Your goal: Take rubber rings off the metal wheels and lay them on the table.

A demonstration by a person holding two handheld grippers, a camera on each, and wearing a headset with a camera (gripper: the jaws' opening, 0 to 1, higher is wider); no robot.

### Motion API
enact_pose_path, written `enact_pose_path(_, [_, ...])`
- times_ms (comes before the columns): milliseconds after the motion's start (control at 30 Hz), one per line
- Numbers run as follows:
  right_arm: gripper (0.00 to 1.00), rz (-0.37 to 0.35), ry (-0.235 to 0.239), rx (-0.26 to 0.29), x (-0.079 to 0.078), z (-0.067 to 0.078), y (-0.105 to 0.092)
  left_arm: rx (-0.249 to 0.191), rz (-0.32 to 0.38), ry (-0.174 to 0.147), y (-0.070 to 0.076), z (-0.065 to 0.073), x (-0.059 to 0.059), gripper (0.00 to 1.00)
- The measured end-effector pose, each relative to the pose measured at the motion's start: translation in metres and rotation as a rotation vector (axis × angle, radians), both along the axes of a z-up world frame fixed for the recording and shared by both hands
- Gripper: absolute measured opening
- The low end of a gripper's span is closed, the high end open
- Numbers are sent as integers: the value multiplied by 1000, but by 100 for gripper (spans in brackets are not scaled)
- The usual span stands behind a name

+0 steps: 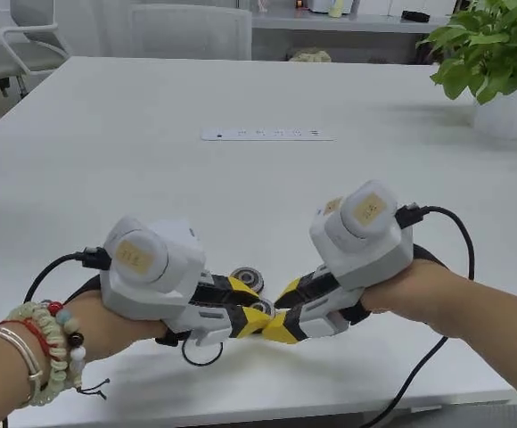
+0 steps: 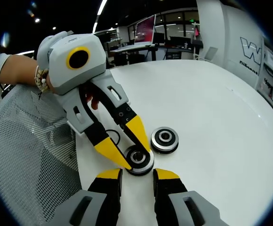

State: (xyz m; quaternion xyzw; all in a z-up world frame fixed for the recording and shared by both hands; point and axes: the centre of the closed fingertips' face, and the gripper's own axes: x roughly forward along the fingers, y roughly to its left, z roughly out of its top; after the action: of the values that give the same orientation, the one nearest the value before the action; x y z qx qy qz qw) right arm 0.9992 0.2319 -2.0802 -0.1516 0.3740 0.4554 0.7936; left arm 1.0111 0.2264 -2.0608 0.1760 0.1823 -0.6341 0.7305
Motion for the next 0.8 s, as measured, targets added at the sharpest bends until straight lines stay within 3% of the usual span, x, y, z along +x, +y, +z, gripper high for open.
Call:
enact_pose_path(267, [25,11,-37,-14,3,-2,0,-13,1,-1,0,0,0,11])
enact_pose_path(467, [19,36,-52,-24,2,-4,0,-18,12,4,1,1,-1,11])
enact_pose_path(800, [18,27,-40,-10,2,-5,1,-13,13,-2,1,1,1,8])
